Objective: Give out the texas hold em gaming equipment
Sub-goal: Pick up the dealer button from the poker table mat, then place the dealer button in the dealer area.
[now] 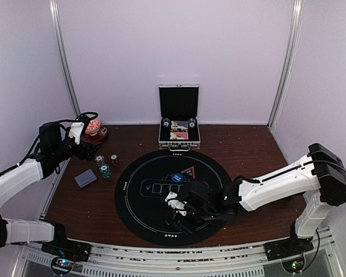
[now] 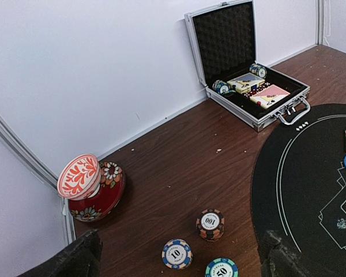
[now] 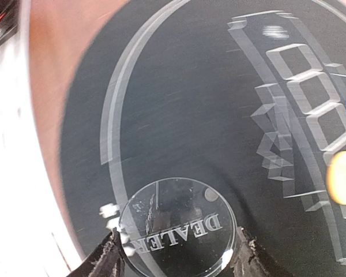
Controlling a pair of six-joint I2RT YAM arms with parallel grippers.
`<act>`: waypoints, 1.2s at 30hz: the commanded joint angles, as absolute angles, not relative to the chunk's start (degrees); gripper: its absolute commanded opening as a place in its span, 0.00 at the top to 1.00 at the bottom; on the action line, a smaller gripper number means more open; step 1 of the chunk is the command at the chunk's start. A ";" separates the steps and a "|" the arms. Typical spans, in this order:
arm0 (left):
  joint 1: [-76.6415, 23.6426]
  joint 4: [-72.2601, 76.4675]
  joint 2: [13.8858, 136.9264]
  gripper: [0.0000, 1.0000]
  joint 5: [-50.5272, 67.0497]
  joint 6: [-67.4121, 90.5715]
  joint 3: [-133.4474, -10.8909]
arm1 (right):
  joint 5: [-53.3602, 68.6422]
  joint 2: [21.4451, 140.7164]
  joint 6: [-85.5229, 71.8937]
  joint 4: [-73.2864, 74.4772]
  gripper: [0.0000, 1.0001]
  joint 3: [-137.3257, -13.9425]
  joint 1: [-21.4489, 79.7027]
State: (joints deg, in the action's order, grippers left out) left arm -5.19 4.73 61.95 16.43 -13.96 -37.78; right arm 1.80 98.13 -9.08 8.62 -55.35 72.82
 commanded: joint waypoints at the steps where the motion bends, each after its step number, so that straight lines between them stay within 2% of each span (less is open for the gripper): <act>1: -4.88 8.44 62.29 0.02 16.35 -13.47 -37.00 | 6.54 98.30 -5.30 3.68 0.51 -53.35 75.33; 25: -4.88 8.28 63.19 0.02 16.63 -13.62 -37.11 | 11.06 101.76 -2.51 2.50 0.51 -51.98 77.59; 32: -4.85 8.26 63.37 0.02 16.74 -13.60 -37.18 | 9.23 102.79 -2.38 3.37 0.46 -52.55 77.67; 36: -4.86 8.26 63.37 0.02 16.70 -13.61 -37.18 | 7.30 102.46 -2.29 3.84 0.35 -52.57 77.75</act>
